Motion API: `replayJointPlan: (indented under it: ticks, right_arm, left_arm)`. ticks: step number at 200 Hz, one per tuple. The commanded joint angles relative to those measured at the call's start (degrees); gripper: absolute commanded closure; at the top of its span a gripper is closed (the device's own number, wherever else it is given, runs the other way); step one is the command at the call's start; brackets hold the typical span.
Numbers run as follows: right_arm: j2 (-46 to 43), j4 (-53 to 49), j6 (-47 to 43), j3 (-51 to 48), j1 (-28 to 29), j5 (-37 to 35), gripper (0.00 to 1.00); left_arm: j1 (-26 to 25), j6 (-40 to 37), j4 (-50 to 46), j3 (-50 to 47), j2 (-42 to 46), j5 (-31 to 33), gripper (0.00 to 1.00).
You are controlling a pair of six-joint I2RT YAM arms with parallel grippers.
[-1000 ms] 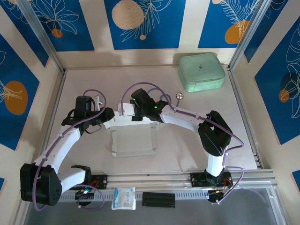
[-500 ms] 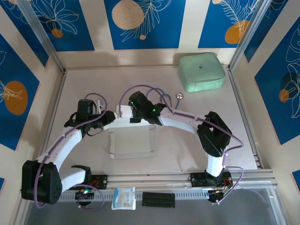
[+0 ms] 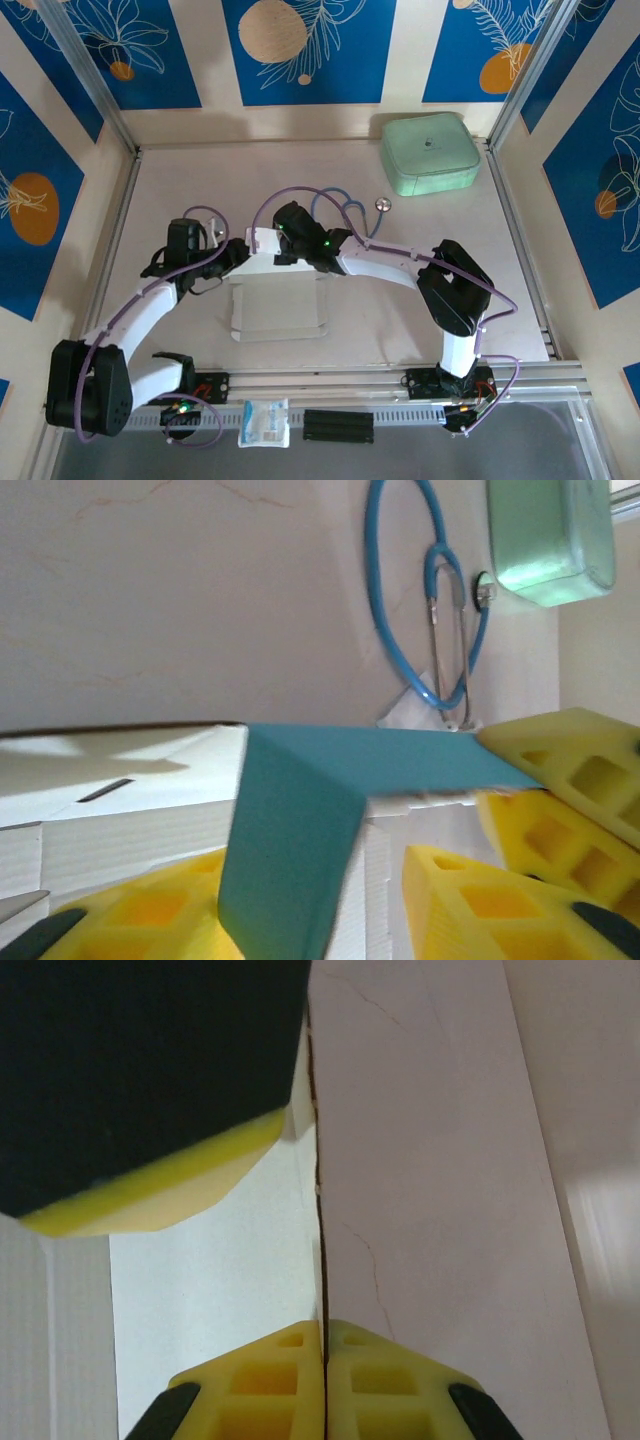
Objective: Fold the paper box
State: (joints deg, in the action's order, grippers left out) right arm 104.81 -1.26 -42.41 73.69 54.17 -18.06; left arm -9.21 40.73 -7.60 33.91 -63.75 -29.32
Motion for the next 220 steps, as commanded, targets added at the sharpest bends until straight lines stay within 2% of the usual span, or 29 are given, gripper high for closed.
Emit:
replayJointPlan:
  ticks: [1, 49, 81, 106, 177, 220]
  right_arm:
    - [2.21, -5.45, 0.90, -2.76, 1.18, 0.58, 0.94]
    - [1.81, -5.54, 0.35, -2.65, 1.11, 0.47, 0.94]
    - [1.45, -5.82, 0.06, -2.77, 1.02, 0.39, 0.94]
    - [0.96, -5.47, -0.38, -3.11, 1.02, -0.13, 0.94]
    - [-1.54, -1.41, -6.28, -2.69, -0.09, -3.44, 0.95]
    - [-2.93, 5.84, -14.10, -3.34, -2.68, -5.83, 0.95]
  left_arm:
    - [0.36, 0.71, -3.51, 2.84, 4.37, 0.80, 0.54]
    - [0.65, 0.84, -10.66, 7.06, 10.99, 5.39, 0.50]
    - [0.89, -1.69, -19.26, 11.09, 11.10, 11.65, 0.47]
    - [1.12, -3.45, -21.62, 12.23, 11.11, 15.00, 0.45]
    - [1.48, -5.59, -19.99, 11.73, 7.72, 12.45, 0.46]
    - [1.35, -9.88, -24.66, 7.95, 12.95, 17.03, 0.51]
